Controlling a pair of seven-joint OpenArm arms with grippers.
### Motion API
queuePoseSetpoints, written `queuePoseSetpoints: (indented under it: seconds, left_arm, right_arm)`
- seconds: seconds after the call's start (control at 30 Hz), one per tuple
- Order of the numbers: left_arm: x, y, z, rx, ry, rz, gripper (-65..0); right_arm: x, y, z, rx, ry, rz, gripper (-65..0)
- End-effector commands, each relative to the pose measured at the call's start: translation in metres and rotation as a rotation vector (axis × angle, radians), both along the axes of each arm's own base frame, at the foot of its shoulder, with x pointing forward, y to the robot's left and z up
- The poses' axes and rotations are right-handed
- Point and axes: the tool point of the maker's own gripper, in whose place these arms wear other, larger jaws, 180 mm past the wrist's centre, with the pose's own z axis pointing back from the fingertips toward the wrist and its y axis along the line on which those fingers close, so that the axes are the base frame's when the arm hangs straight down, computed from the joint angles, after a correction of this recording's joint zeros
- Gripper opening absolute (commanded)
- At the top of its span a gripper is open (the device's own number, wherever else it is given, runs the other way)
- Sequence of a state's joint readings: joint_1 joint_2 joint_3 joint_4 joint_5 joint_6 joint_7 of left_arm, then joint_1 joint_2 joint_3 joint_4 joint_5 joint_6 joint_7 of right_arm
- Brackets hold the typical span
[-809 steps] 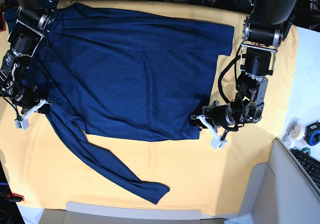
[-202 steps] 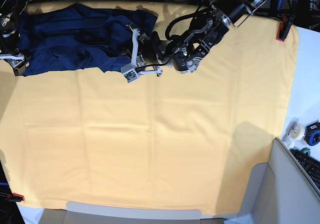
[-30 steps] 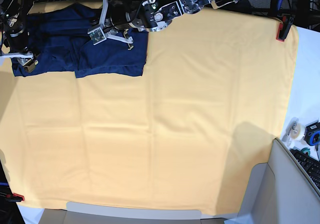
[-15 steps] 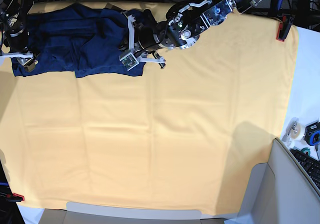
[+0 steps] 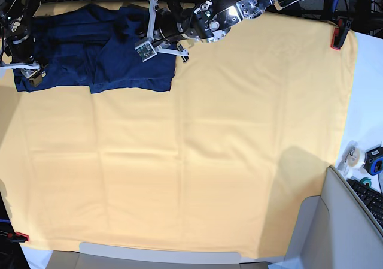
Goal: Fold the T-shirt properly
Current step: 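Drag the folded bundle with the left gripper toward the right gripper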
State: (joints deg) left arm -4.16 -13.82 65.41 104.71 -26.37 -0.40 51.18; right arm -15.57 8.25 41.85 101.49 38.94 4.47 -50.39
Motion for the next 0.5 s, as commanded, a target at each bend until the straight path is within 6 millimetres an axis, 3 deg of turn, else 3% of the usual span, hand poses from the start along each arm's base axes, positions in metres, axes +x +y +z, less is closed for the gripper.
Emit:
queuePoseSetpoints:
  seconds: [0.0, 0.2, 0.47]
  left_arm:
    - [0.002, -0.011, 0.014, -0.052, -0.021, -0.01, -64.6]
    - [-0.011, -0.031, 0.025, -0.096, -0.014, -0.046, -64.6]
    - [-0.016, -0.041, 0.029, -0.114, -0.012, -0.067, -64.6]
  right_arm:
    - [0.005, -0.006, 0.013, -0.035, -0.036, 0.004, -26.7]
    - [0.006, -0.006, 0.013, -0.035, -0.037, 0.004, -26.7]
    - [0.005, -0.006, 0.013, -0.035, -0.036, 0.004, -26.7]
